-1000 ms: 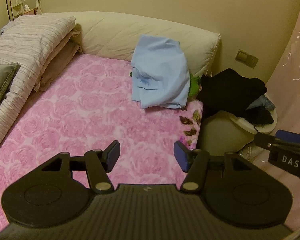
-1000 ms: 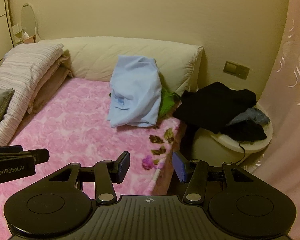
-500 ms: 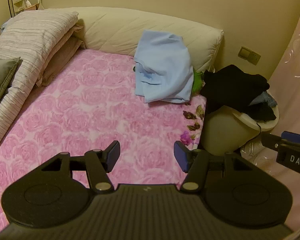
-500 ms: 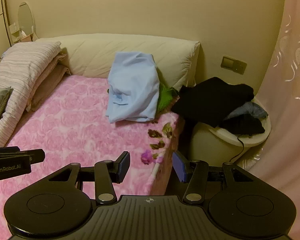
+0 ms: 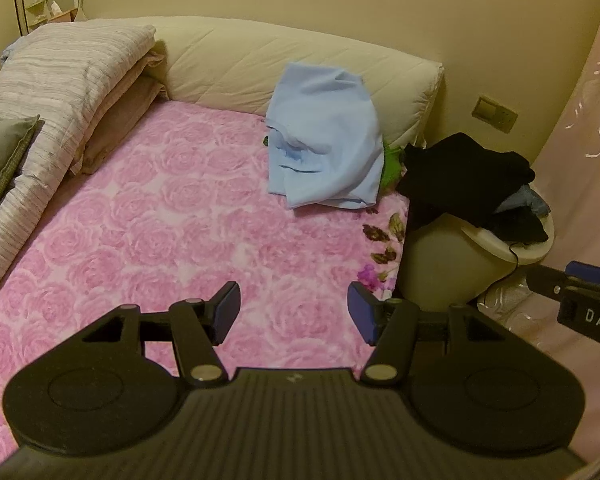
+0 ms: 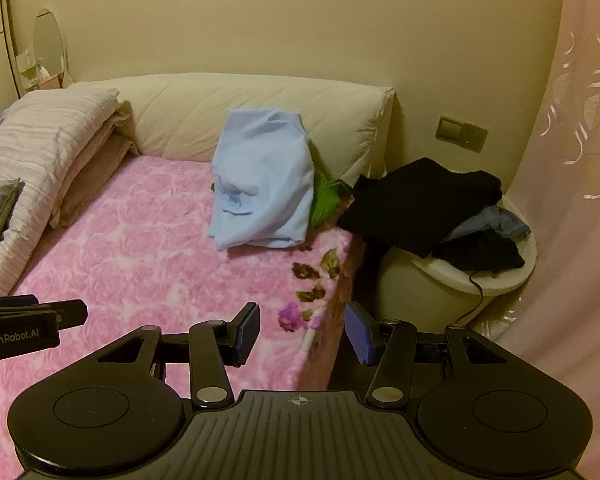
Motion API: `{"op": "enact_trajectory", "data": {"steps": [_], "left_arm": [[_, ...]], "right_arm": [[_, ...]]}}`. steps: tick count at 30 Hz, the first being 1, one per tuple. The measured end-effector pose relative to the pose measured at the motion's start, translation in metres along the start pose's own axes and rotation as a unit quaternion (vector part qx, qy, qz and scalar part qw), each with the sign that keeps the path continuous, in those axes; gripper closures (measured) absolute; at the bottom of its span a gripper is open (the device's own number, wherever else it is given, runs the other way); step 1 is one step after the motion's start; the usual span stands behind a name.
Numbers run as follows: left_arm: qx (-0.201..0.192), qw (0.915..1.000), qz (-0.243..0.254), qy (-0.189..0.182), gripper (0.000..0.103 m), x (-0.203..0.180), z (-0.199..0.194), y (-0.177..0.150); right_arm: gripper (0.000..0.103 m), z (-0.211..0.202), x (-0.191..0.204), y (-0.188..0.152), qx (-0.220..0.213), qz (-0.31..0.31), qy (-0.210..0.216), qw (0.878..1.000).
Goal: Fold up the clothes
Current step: 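Hold both tools open and approach the light blue sweatshirt by the pillows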
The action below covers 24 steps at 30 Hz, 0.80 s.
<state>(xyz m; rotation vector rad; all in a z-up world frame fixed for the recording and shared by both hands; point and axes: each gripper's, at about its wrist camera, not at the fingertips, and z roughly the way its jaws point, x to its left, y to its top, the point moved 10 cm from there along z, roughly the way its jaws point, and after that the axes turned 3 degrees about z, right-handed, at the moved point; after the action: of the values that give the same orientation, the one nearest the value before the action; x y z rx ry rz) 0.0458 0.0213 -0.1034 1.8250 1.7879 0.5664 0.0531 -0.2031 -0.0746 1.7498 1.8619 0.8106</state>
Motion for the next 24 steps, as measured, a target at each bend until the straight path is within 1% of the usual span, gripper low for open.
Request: {"op": "enact_trajectory", "data": {"steps": [8, 17, 24], "left_arm": [[-0.002, 0.9999, -0.012, -0.004, 0.048, 0.013, -0.003, -0.002], [-0.005, 0.9998, -0.020, -0.003, 0.048, 0.025, -0.001, -0.005], [-0.012, 0.9995, -0.030, 0.002, 0.048, 0.035, 0.007, 0.005]], "right_arm": [[0.052, -0.002, 0.022, 0.002, -0.001, -0.011, -0.005, 1.000], [0.052, 0.003, 0.033, 0.005, 0.001, -0.023, -0.011, 1.000], [0.052, 0.015, 0.049, 0.013, 0.000, -0.042, -0.013, 0.999]]}}
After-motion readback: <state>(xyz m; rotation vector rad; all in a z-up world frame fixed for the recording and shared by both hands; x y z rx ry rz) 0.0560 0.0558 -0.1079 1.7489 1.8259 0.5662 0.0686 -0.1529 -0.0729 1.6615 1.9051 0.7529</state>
